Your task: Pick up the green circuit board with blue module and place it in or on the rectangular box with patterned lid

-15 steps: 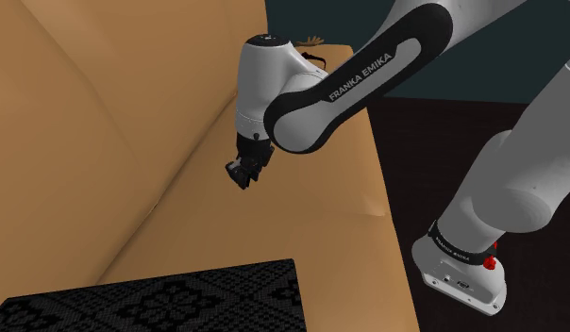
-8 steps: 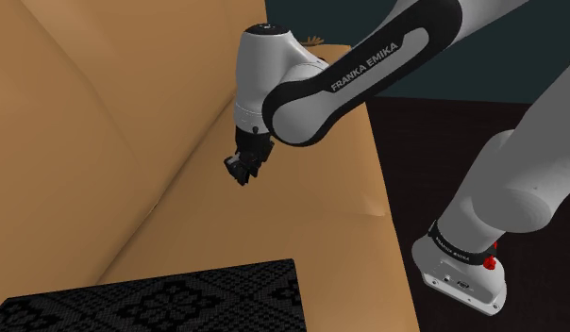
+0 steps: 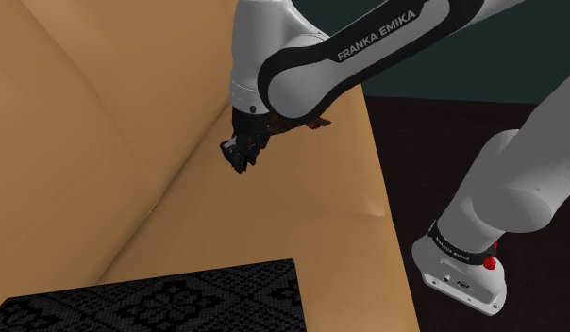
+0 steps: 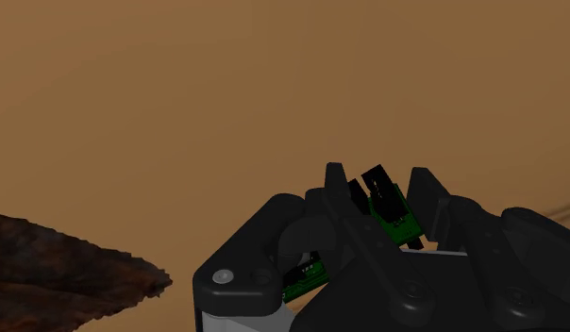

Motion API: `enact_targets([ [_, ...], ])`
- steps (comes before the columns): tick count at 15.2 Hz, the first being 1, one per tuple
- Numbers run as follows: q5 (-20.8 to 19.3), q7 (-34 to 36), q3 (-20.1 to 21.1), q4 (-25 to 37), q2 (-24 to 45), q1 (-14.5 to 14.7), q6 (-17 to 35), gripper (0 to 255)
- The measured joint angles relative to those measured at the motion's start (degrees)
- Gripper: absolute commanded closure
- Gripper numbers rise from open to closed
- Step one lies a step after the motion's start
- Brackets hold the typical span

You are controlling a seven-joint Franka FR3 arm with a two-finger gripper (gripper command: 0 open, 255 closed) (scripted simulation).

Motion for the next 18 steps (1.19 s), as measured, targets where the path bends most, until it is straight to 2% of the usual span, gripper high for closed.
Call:
enact_targets([
  [18,1.2,-1.0,-1.6,10.2,-4.4,-0.1,-14.4,255],
])
